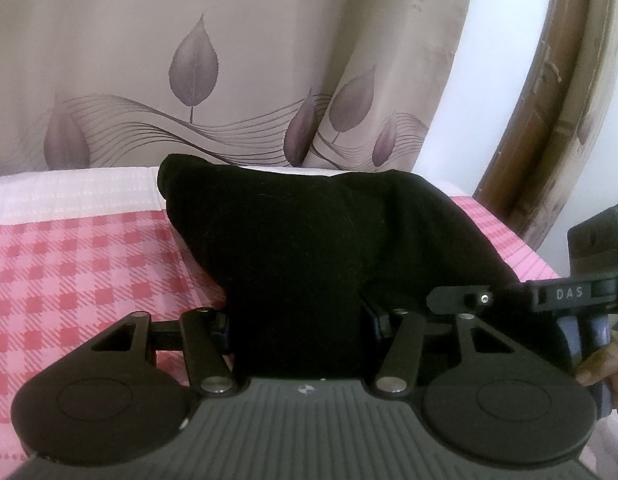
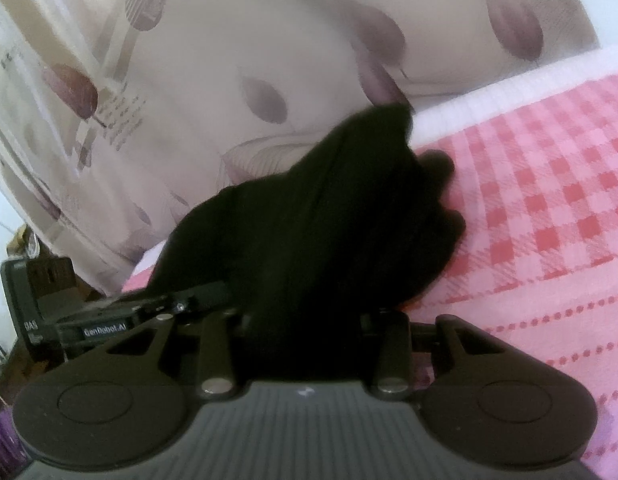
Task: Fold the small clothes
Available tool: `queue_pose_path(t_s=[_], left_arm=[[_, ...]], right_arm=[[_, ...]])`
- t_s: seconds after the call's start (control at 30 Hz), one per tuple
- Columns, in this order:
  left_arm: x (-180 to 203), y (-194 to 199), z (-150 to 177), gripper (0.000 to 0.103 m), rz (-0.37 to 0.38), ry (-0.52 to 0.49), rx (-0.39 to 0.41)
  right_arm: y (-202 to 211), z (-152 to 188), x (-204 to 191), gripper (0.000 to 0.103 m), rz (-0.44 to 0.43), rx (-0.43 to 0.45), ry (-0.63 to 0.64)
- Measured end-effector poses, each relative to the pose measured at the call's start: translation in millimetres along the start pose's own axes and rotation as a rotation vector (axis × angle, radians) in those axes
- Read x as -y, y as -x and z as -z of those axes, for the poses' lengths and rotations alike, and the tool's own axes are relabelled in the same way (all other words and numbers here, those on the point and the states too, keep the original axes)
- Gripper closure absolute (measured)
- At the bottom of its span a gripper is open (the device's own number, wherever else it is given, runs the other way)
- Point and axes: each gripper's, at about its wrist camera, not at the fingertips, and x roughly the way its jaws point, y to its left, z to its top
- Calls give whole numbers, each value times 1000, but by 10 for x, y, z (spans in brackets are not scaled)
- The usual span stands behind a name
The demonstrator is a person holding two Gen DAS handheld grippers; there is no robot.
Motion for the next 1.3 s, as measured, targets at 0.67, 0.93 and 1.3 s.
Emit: queue_pose_path(t_s=[0.67, 0.93, 1.3], left_arm=[[16, 325, -8, 50, -29, -2, 6], [-51, 672, 10, 50, -45, 9, 31], [-186, 1294, 134, 50, -80, 30, 58]], right_arm=[[135, 91, -284, 65, -60, 61, -108], [165, 192, -562, 65, -108, 82, -120], [145, 425, -1002, 65, -183, 90, -129]])
